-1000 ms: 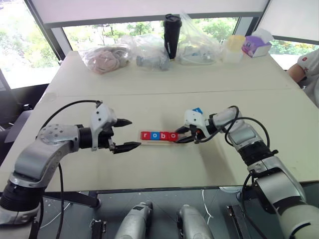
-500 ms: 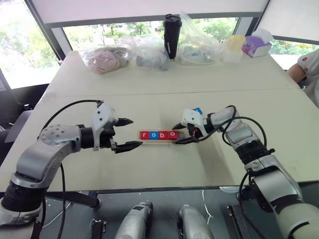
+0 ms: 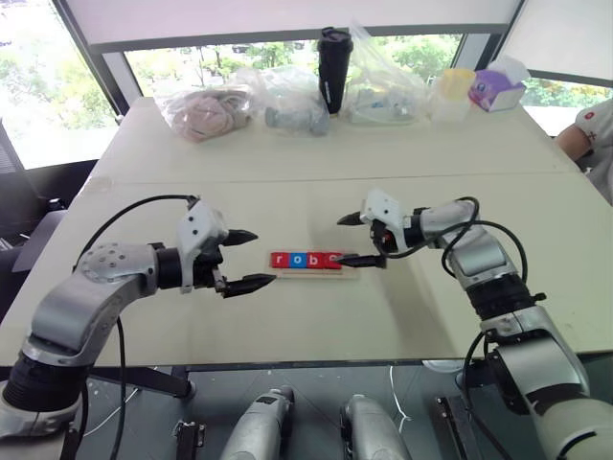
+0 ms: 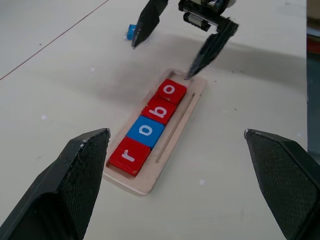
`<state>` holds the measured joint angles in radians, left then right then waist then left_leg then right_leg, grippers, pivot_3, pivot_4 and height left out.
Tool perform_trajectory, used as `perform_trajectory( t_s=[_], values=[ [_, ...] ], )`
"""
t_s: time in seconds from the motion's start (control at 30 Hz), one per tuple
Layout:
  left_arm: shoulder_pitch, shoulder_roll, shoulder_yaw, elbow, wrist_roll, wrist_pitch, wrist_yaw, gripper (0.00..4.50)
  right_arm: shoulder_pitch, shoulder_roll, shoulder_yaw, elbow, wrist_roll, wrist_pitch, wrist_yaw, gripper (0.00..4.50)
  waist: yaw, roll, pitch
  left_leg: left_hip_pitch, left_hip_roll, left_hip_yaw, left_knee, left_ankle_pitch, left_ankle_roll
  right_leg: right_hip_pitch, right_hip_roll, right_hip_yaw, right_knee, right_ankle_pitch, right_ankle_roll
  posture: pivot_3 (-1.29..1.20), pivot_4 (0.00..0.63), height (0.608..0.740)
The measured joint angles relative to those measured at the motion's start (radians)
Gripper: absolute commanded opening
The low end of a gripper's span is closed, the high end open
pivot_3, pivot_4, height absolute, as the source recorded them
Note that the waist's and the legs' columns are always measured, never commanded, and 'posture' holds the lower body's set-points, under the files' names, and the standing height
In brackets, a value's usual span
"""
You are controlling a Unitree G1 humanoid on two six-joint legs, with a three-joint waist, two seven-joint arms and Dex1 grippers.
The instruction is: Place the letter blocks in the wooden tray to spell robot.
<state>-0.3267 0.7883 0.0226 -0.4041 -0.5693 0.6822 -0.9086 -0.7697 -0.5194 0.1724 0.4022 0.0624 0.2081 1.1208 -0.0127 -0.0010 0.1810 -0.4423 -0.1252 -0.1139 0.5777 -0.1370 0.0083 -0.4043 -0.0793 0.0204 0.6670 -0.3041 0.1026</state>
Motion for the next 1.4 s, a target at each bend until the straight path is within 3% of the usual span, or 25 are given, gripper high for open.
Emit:
perform_trajectory(
  t_s=[0.13,0.3,0.47,0.7,0.8,0.93,0.97,1.17,1.27,1.4],
  values=[
    [-0.021,-0.059,0.039,-0.001,-0.059,0.026,0.041,4.50,-0.061,0.000,-0.138,0.152,-0.014,0.016,-0.293,4.44,0.003,0.000,0.000,0.000,0.000,0.000,0.000,0.001,-0.001,0.000,0.000,0.000,0.000,0.000,-0.001,0.00,0.150,0.740],
    [-0.090,-0.112,0.065,0.021,-0.063,0.010,0.104,4.50,-0.073,0.045,-0.239,0.204,0.003,0.168,-0.506,4.44,-0.003,0.000,0.000,0.000,0.000,0.000,-0.001,0.003,0.001,0.002,0.001,0.000,0.001,0.001,-0.001,0.00,0.150,0.740],
    [-0.116,-0.120,0.035,0.055,-0.007,-0.037,0.110,4.50,0.028,0.135,-0.260,0.066,0.064,0.345,-0.567,4.44,-0.005,0.000,0.000,0.000,0.000,0.000,-0.001,0.003,0.001,0.001,0.001,0.000,0.002,0.001,0.000,0.00,0.150,0.740],
    [-0.115,-0.145,-0.007,0.111,0.055,-0.100,0.104,4.50,0.035,0.167,-0.215,0.073,0.034,0.324,-0.648,4.44,-0.001,0.000,0.000,0.000,0.000,0.001,0.000,0.003,0.000,0.002,0.001,0.000,0.002,0.002,0.001,0.00,0.150,0.740],
    [-0.115,-0.145,-0.007,0.117,0.060,-0.106,0.102,4.50,0.015,0.172,-0.203,0.128,0.010,0.306,-0.688,3.55,-0.003,0.000,0.000,0.000,0.000,0.001,0.000,0.003,0.000,0.002,0.001,0.000,0.002,0.002,0.001,0.00,0.150,0.740],
    [-0.112,-0.145,-0.007,0.120,0.061,-0.107,0.102,4.50,0.000,0.184,-0.189,0.153,-0.005,0.291,-0.718,1.40,-0.004,0.000,0.000,0.000,0.000,0.000,0.000,0.003,0.000,0.001,0.001,0.000,0.002,0.002,0.001,0.00,0.150,0.740],
    [-0.109,-0.145,-0.007,0.120,0.061,-0.107,0.102,4.50,0.000,0.185,-0.188,0.153,-0.007,0.289,-0.721,1.19,-0.005,0.000,0.000,0.000,0.000,0.000,0.000,0.003,0.000,0.002,0.001,0.000,0.002,0.002,0.001,0.00,0.150,0.740],
    [-0.103,-0.145,-0.007,0.117,0.065,-0.107,0.104,4.50,0.026,0.184,-0.192,0.066,0.000,0.340,-0.740,1.19,-0.002,0.000,0.000,0.000,0.000,0.000,0.000,0.003,0.000,0.001,0.001,0.000,0.002,0.002,0.001,0.00,0.150,0.740],
    [-0.097,-0.144,-0.008,0.105,0.065,-0.105,0.103,4.50,0.098,0.187,-0.225,-0.161,-0.001,0.460,-0.812,1.19,0.002,0.000,0.000,-0.001,0.000,0.000,-0.001,0.003,0.000,-0.001,0.001,0.001,0.002,0.002,0.001,0.00,0.150,0.740],
    [-0.071,-0.132,-0.027,0.079,0.070,-0.103,0.082,4.50,0.266,0.267,-0.336,-0.559,0.002,0.762,-0.958,1.19,0.004,0.000,-0.001,-0.001,0.000,-0.001,-0.002,0.003,0.000,-0.001,0.001,0.001,0.002,0.002,0.001,0.00,0.150,0.740]
  ],
)
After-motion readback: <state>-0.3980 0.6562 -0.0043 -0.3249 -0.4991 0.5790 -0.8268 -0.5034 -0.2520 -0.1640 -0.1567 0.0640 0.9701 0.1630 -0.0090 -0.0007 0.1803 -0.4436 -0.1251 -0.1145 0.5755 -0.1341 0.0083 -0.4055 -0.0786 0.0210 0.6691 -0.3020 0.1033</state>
